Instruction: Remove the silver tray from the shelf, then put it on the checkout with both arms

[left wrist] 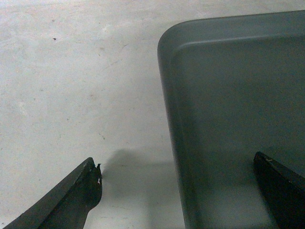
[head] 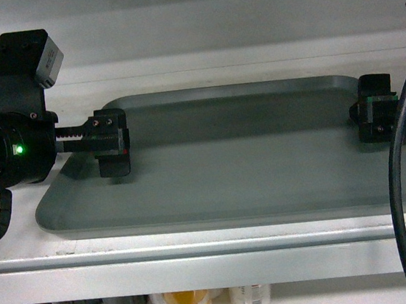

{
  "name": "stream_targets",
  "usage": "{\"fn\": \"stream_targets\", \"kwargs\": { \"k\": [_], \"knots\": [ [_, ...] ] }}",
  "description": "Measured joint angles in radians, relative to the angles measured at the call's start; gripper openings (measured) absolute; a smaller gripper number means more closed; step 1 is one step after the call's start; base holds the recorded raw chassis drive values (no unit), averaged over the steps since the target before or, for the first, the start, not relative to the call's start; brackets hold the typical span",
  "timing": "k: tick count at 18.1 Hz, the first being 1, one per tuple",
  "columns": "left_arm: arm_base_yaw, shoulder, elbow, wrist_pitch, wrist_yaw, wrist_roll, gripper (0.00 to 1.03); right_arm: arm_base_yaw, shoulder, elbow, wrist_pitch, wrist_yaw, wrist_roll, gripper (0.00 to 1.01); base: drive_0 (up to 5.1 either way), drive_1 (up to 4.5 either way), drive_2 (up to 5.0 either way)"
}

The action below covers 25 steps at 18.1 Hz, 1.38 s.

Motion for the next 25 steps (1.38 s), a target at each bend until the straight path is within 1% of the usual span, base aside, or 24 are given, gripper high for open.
{"fn": "stream_targets", "kwargs": {
  "k": [2, 3, 4, 5, 7, 8, 10, 11, 12, 13, 14, 15, 18, 20, 23, 25],
  "knots": [
    [0.000, 0.000, 0.000, 0.000, 0.002, 0.000, 0.98, 0.000, 0.002, 0.002, 0.000, 0.001, 0.000, 0.97, 0.0, 0.00, 0.0],
    [0.000, 0.000, 0.000, 0.000, 0.004, 0.001, 0.97, 0.001, 0.002, 0.002, 0.000, 0.005, 0.000, 0.90, 0.0, 0.00, 0.0],
    [0.000, 0.000, 0.000, 0.000, 0.003, 0.001, 0.88, 0.001, 0.002, 0.002, 0.000, 0.007, 0.000, 0.81, 0.0, 0.00, 0.0],
    [-0.001, 0.000, 0.000, 0.003, 0.004, 0.000, 0.78, 0.000, 0.005, 0.003, 0.000, 0.010, 0.004, 0.70, 0.0, 0.00, 0.0],
    [-0.006, 0.000, 0.000, 0.002, 0.003, -0.004, 0.59, 0.000, 0.006, 0.006, 0.000, 0.023, 0.008, 0.52, 0.0, 0.00, 0.0],
    [-0.008, 0.000, 0.000, 0.002, 0.003, -0.006, 0.50, 0.000, 0.006, 0.006, 0.000, 0.021, 0.009, 0.43, 0.0, 0.00, 0.0],
    [-0.013, 0.000, 0.000, 0.001, -0.002, -0.006, 0.30, 0.019, 0.006, 0.007, 0.005, 0.007, 0.017, 0.23, 0.0, 0.00, 0.0],
    [-0.013, 0.000, 0.000, 0.001, -0.002, -0.006, 0.21, 0.023, 0.006, 0.007, 0.010, 0.008, 0.016, 0.14, 0.0, 0.00, 0.0],
    [-0.012, 0.000, 0.000, 0.000, -0.009, -0.016, 0.09, 0.027, 0.006, 0.006, 0.017, 0.005, 0.037, 0.03, 0.0, 0.00, 0.0],
    [-0.011, 0.000, 0.000, 0.002, -0.009, -0.055, 0.03, 0.027, 0.006, 0.006, 0.018, 0.005, 0.071, 0.03, 0.0, 0.00, 0.0],
    [-0.011, 0.000, 0.000, 0.001, -0.007, -0.072, 0.03, 0.026, 0.006, 0.005, 0.019, 0.005, 0.079, 0.03, 0.0, 0.00, 0.0],
    [-0.011, 0.000, 0.000, 0.001, -0.008, -0.079, 0.03, 0.026, 0.006, 0.005, 0.021, 0.005, 0.079, 0.03, 0.0, 0.00, 0.0],
    [-0.016, 0.000, 0.002, -0.002, -0.009, -0.082, 0.03, 0.026, 0.005, 0.001, 0.028, 0.005, 0.079, 0.03, 0.0, 0.00, 0.0],
    [-0.023, -0.002, 0.002, -0.006, -0.016, -0.081, 0.03, 0.026, -0.009, -0.011, 0.032, 0.012, 0.071, 0.03, 0.0, 0.00, 0.0],
    [-0.033, -0.016, 0.002, -0.022, -0.024, -0.075, 0.03, 0.026, -0.032, -0.027, 0.029, 0.019, 0.069, 0.03, 0.0, 0.00, 0.0],
    [-0.040, -0.031, 0.002, -0.031, -0.031, -0.062, 0.03, 0.026, -0.056, -0.034, 0.021, 0.026, 0.067, 0.03, 0.0, 0.00, 0.0]
  ]
}}
